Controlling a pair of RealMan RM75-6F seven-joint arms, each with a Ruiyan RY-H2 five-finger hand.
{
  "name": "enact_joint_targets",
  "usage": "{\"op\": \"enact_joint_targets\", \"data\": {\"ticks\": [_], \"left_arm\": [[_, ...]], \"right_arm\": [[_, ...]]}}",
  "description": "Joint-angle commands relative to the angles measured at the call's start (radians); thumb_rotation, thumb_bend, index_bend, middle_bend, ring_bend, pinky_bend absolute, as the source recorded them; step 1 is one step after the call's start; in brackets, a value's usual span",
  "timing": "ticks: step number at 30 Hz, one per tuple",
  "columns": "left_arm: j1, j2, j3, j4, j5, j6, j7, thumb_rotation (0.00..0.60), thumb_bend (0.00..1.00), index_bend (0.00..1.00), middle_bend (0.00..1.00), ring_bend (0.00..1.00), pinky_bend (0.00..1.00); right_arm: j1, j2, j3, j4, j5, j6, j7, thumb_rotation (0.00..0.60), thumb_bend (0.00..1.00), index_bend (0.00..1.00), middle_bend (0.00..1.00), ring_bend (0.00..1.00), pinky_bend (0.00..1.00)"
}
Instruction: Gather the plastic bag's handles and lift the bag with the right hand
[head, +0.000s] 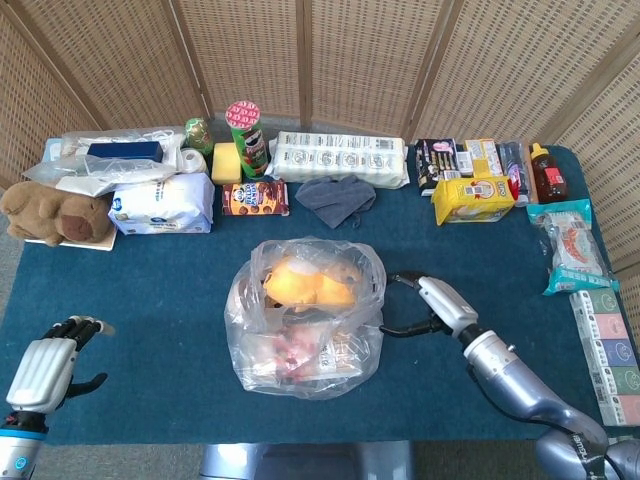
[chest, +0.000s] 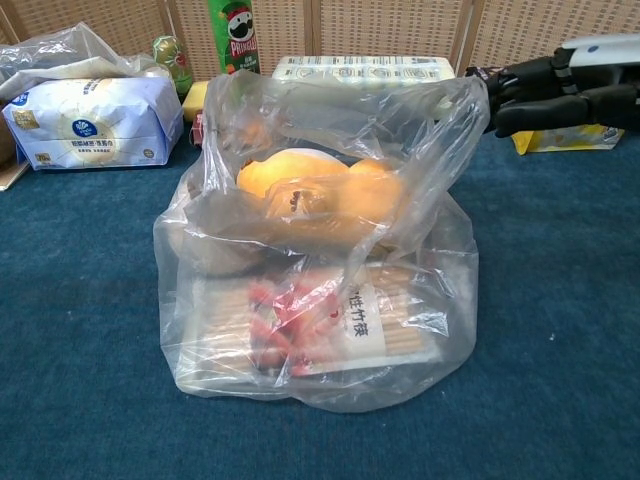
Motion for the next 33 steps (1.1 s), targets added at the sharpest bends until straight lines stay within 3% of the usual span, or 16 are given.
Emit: {"op": "enact_joint_targets", "data": {"ticks": [1,12,21,26,33], "left_arm": [[0.000,-0.001,-0.001,0.009,-0.004,-0.002,-0.011,0.600,0.08,0.35,0.35,0.24,0.29],[0.001,-0.004,-0.001,0.048,-0.009,-0.004,-0.060,0.600,0.08,0.35,0.35,0.24,0.29],[0.000,-0.014,0.000,0.081,-0.015,-0.013,-0.096,0.600,0.08,0.35,0.35,0.24,0.29],[0.000,-0.018,-0.002,0.092,-0.016,-0.013,-0.109,0.600,0.08,0.35,0.35,0.24,0.29],[-0.002,-0.018,-0.001,0.093,-0.013,-0.015,-0.111,0.600,0.08,0.35,0.35,0.24,0.29]], "right_arm": [[0.032,-0.008,0.021,-0.011,0.026,-0.042,0.045,0.312,0.09,0.25,0.25,0.16,0.10],[0.117,-0.007,0.108,-0.028,0.094,-0.238,0.385,0.312,0.09,0.26,0.25,0.16,0.06],[0.147,-0.011,0.224,-0.023,0.033,-0.367,0.787,0.310,0.09,0.27,0.27,0.16,0.04],[0.137,-0.028,0.252,-0.033,-0.051,-0.343,0.982,0.315,0.09,0.27,0.28,0.17,0.05],[0.128,-0.047,0.239,-0.012,-0.148,-0.237,1.200,0.312,0.09,0.27,0.29,0.19,0.08]]}}
